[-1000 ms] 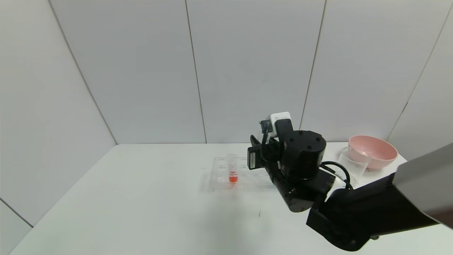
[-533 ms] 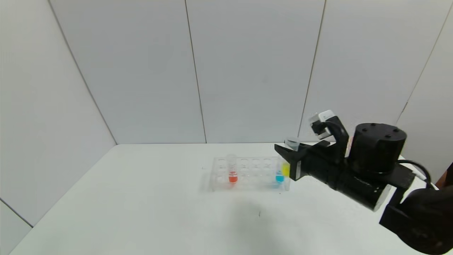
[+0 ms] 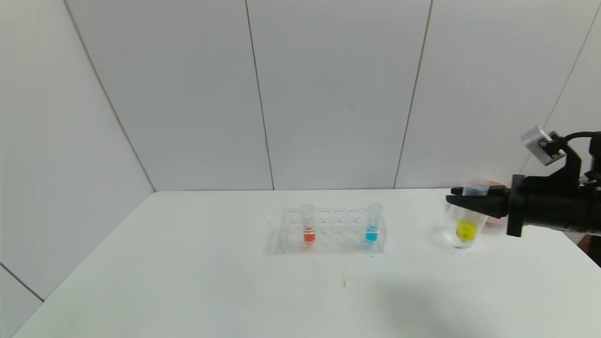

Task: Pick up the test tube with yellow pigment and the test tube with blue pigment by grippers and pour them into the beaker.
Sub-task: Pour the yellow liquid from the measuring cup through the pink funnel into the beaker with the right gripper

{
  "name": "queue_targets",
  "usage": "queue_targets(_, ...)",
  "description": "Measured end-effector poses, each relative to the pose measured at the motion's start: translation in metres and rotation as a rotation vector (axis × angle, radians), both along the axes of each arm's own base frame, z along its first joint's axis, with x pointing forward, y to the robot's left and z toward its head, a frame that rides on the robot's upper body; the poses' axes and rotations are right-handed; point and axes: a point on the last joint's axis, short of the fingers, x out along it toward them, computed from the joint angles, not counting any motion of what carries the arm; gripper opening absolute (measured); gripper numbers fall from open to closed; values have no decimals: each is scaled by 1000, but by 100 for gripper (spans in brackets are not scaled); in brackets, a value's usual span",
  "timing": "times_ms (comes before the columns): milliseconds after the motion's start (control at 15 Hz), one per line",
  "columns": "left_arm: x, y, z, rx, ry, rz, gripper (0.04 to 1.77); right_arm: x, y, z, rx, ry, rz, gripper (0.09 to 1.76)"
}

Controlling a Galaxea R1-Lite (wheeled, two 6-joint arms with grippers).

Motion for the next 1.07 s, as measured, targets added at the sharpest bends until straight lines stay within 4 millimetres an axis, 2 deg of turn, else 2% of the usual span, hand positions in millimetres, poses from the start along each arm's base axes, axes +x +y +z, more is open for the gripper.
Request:
queue_targets(267,0,0,0,0,0,0,176,3,-52,18,-110,-65,-51,56)
queue_targets(467,0,0,0,0,0,0,176,20,-77,27,-160,-75,-92,56)
queue_targets(733,0,0,0,0,0,0,176,52,-98,32,-226,-76,-101,56)
queue_targets(1067,0,0,0,0,0,0,176,83,-108,34,-373,-8,-116,56)
